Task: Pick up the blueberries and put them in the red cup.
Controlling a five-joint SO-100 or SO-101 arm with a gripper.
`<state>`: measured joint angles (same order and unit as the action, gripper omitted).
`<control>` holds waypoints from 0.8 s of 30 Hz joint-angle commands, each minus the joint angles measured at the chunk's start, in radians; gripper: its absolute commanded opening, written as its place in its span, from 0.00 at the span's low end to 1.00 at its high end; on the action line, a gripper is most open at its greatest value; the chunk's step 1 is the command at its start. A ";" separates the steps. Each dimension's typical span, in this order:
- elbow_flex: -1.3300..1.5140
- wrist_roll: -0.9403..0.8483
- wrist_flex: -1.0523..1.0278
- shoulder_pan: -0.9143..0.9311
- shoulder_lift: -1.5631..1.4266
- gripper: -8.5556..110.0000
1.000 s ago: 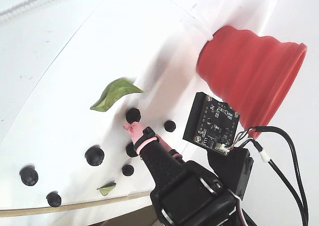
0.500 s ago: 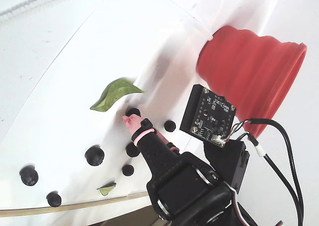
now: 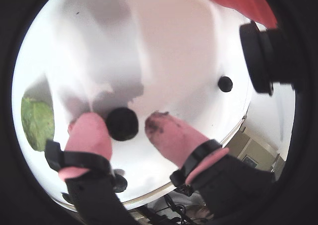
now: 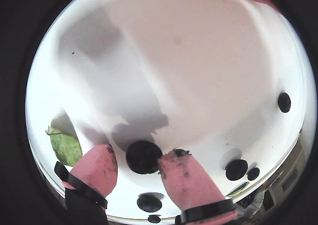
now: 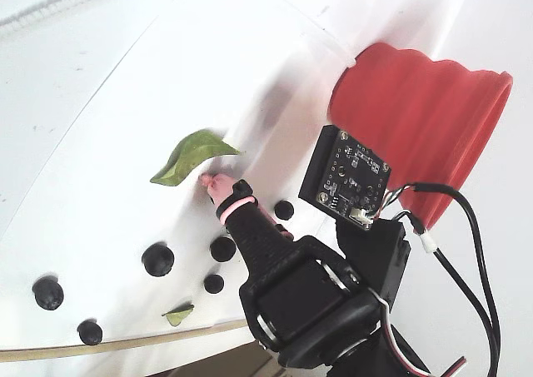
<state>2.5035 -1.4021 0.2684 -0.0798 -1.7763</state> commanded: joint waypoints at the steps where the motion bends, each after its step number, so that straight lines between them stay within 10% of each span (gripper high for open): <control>1: -0.014 0.011 0.012 0.000 -0.009 0.21; 24: -0.003 -0.008 0.040 0.025 0.044 0.17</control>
<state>2.5035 -1.3990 0.2961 -0.0844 -1.7365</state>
